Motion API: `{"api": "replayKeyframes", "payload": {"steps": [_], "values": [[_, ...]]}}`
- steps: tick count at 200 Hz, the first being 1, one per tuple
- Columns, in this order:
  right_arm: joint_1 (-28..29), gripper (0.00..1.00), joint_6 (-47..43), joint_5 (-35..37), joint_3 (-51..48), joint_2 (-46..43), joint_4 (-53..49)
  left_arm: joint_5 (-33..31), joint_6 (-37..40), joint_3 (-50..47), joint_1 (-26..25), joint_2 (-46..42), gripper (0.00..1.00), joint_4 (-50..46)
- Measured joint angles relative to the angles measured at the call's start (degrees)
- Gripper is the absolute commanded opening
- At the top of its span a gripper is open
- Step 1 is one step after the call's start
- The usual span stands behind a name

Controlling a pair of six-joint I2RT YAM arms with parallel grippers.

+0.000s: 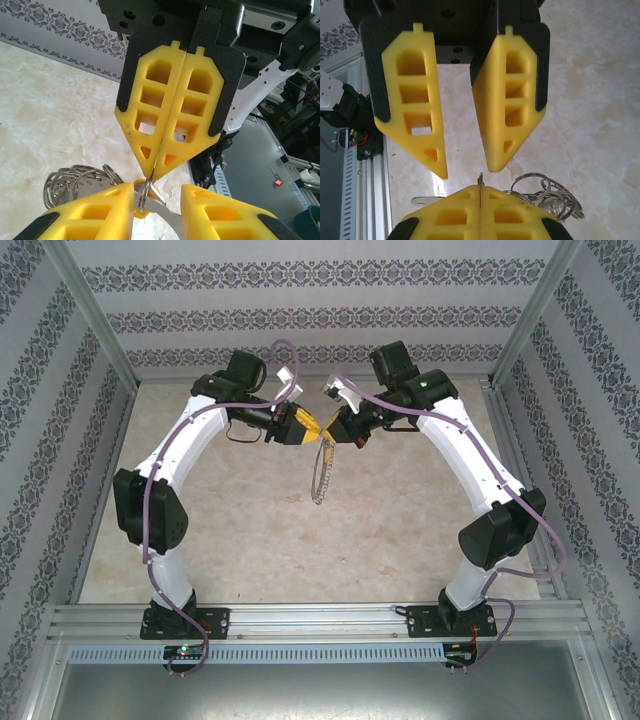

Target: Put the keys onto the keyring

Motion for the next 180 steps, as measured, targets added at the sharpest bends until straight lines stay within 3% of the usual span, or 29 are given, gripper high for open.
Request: {"api": "replayKeyframes", "payload": {"steps": [41, 135, 180], "values": [[0.0, 0.00, 0.0, 0.0, 0.0, 0.0, 0.4, 0.9, 1.0, 0.0, -0.7, 1.7, 0.23, -1.9], [0.4, 0.00, 0.1, 0.0, 0.0, 0.0, 0.5, 2.4, 1.6, 0.0, -0.7, 2.0, 0.22, -2.1], [0.7, 0.00, 0.2, 0.0, 0.0, 0.0, 0.8, 2.3, 1.7, 0.0, -0.7, 2.0, 0.00, -2.2]]}}
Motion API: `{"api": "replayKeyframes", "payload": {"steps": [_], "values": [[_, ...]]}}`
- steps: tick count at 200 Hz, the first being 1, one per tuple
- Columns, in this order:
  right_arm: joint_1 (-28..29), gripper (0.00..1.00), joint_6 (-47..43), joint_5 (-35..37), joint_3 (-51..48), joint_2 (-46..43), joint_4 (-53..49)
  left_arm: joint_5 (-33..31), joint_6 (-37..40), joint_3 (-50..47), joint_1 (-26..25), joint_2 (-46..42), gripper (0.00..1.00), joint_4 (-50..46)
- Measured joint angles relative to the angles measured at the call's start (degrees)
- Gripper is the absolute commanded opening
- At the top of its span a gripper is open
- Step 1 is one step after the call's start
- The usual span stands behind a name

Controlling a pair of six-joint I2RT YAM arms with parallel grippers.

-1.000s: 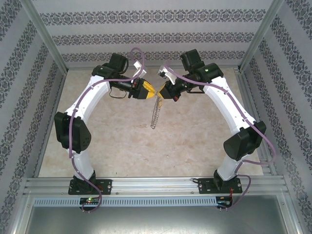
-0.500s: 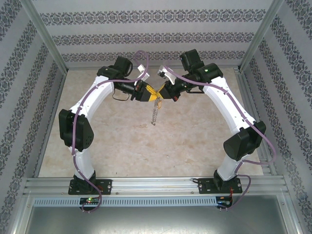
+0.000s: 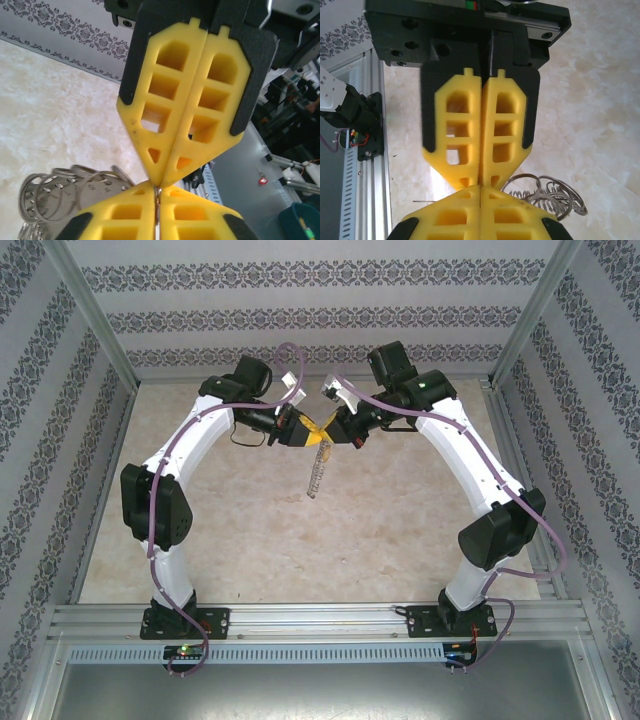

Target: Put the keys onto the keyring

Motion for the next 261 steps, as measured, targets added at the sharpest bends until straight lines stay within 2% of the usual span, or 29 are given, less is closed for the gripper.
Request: {"api": "replayKeyframes", "payload": {"steps": [23, 31, 35, 58, 102, 139, 194, 261], "values": [[0.0, 0.00, 0.2, 0.0, 0.0, 0.0, 0.0, 0.0, -0.1, 0.0, 0.0, 0.0, 0.00, 0.0], [0.0, 0.18, 0.7, 0.1, 0.0, 0.0, 0.2, 0.0, -0.1, 0.0, 0.0, 0.0, 0.00, 0.0], [0.0, 0.23, 0.9, 0.1, 0.0, 0.0, 0.3, 0.0, -0.1, 0.0, 0.0, 0.0, 0.00, 0.1], [-1.7, 0.34, 4.9, 0.0, -4.1, -2.4, 6.8, 0.1, -1.2, -0.2, -0.2, 0.0, 0.00, 1.4], [-9.0, 0.37, 19.3, -0.2, -28.9, -18.9, 30.7, -1.7, -8.8, -7.1, -0.9, -3.5, 0.00, 12.2], [-8.9, 0.40, 31.5, -2.5, -43.6, -25.0, 50.3, -4.7, -16.5, -11.3, -1.0, -8.6, 0.00, 23.1], [-7.2, 0.39, 38.0, -4.1, -47.1, -24.2, 62.1, -6.3, -20.5, -11.4, -1.9, -10.8, 0.00, 28.8], [-6.6, 0.38, 39.1, -5.0, -47.9, -25.5, 64.8, -7.4, -22.0, -11.4, -2.0, -10.8, 0.00, 29.5]]}}
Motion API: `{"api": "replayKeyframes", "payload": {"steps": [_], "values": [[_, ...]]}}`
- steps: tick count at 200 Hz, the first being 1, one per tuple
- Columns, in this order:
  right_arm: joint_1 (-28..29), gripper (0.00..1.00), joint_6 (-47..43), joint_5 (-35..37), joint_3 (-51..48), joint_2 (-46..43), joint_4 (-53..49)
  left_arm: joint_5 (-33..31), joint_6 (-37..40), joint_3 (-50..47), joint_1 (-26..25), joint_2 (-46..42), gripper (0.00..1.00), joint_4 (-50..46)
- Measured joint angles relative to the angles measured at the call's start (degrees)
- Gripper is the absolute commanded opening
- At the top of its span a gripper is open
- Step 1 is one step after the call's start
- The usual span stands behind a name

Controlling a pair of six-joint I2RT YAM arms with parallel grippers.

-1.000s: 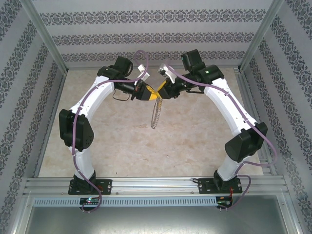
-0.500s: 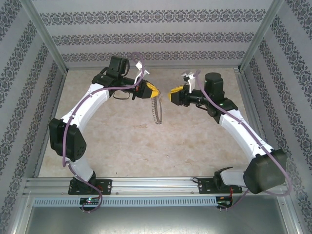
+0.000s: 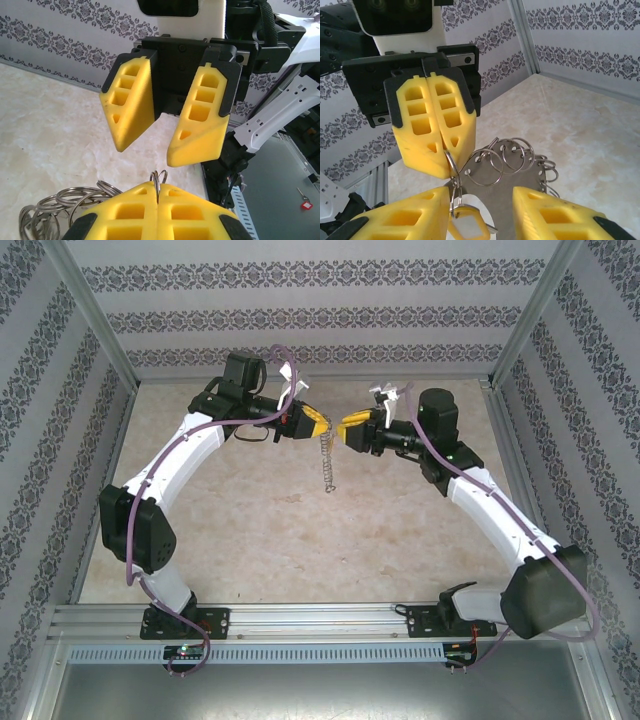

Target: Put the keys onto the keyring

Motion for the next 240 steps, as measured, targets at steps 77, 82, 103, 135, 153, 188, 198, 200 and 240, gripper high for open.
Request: {"api": "replayKeyframes", "payload": {"steps": [77, 82, 103, 135, 153, 188, 198, 200, 240], "values": [[1.1, 0.34, 0.4, -2.2, -0.9, -1.8, 0.0, -0.4, -0.3, 0.0, 0.0, 0.0, 0.00, 0.2], [1.1, 0.33, 0.4, -2.4, -0.9, -1.7, 0.0, -0.4, -0.3, 0.0, 0.0, 0.0, 0.00, 0.3], [1.4, 0.29, 0.4, -2.9, -0.9, -0.8, 0.0, -0.4, -0.3, 0.0, 0.0, 0.0, 0.00, 0.4], [1.5, 0.11, 0.7, -3.7, -0.9, 0.5, 0.0, -0.8, -0.3, 0.0, 0.0, 0.0, 0.00, 0.4], [1.8, 0.00, 0.6, -3.8, -0.8, 0.5, -0.2, -1.0, -0.4, 0.0, 0.0, 0.0, 0.00, 0.5], [2.1, 0.00, 0.8, -3.9, -0.5, 0.9, -0.4, -1.4, -1.4, -0.3, 0.0, -0.1, 0.00, 2.3], [2.5, 0.00, 0.6, -3.9, -0.3, 1.0, -0.7, -1.4, -1.9, -0.7, -0.1, -0.2, 0.00, 2.8], [2.6, 0.00, 0.4, -3.9, -0.3, 1.1, -0.9, -1.4, -2.1, -0.8, -0.1, -0.3, 0.00, 3.0], [5.3, 0.00, -3.4, -2.6, 2.6, 2.6, -5.8, -1.7, -3.4, -2.0, -0.4, -1.2, 0.00, 3.7]]}}
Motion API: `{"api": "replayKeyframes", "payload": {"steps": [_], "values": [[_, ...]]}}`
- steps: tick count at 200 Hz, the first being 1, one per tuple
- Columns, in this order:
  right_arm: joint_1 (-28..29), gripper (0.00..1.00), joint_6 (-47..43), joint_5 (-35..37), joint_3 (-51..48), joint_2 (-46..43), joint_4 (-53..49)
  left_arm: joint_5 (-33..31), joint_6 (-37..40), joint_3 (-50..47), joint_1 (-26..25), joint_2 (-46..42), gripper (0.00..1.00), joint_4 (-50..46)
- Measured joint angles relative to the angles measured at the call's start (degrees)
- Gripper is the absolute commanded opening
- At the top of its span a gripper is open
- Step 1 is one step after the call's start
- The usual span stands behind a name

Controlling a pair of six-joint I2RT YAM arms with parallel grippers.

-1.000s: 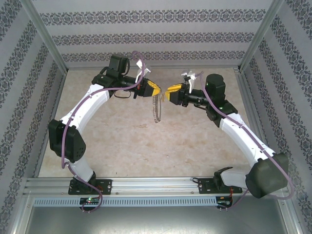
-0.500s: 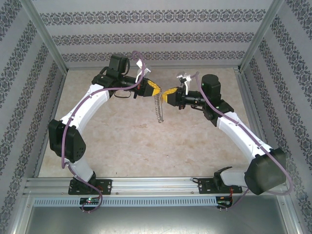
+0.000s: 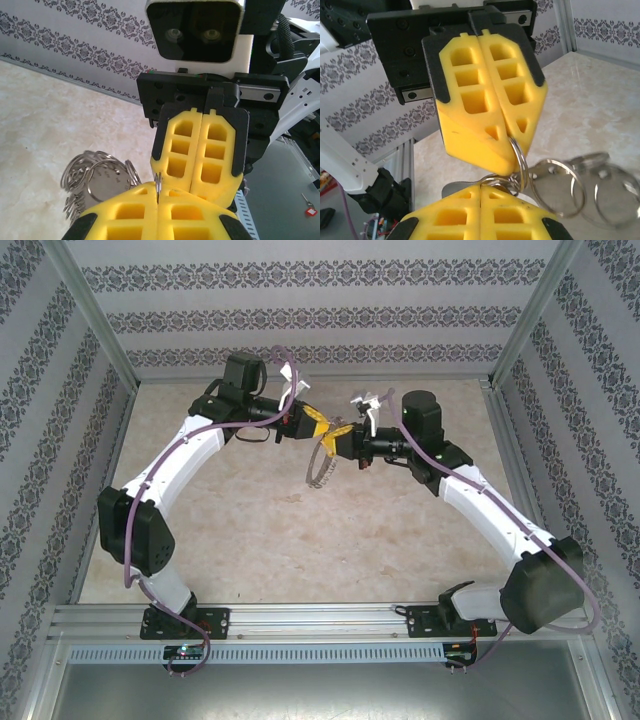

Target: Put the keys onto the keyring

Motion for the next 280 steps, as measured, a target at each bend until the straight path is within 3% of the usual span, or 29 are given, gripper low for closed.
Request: {"api": "replayKeyframes", "payload": {"steps": [31, 41, 46, 66, 84, 139, 199, 280], "values": [[2.0, 0.00, -3.5, 2.4, 2.9, 1.2, -5.0, -0.4, -1.4, -1.3, 0.1, -1.1, 0.00, 2.0], [2.9, 0.22, -4.2, 2.8, 3.7, 1.8, -6.2, -0.7, -1.6, -1.5, 0.0, -1.2, 0.00, 3.2], [3.2, 0.28, -4.5, 3.1, 4.0, 2.3, -6.8, -0.8, -1.8, -1.7, 0.0, -1.2, 0.00, 3.6], [3.7, 0.40, -5.9, 3.6, 5.0, 3.3, -8.7, -1.8, -2.2, -2.5, 0.1, -1.3, 0.00, 5.1], [2.9, 0.42, -6.3, 4.0, 4.9, 3.0, -9.9, -2.2, -2.3, -3.3, 0.0, -1.3, 0.00, 6.0], [-6.2, 0.41, -2.4, 3.4, 0.6, -6.0, -7.5, -2.3, -2.9, -3.7, 0.0, -1.6, 0.00, 6.6], [-5.2, 0.34, 3.7, 1.2, 0.6, -3.1, 1.1, -2.1, -3.3, -3.9, 0.0, -2.4, 0.00, 8.0], [-2.7, 0.26, 5.6, 0.6, 1.5, 0.5, 3.7, -2.1, -3.7, -4.6, 0.0, -2.4, 0.00, 8.8]]}}
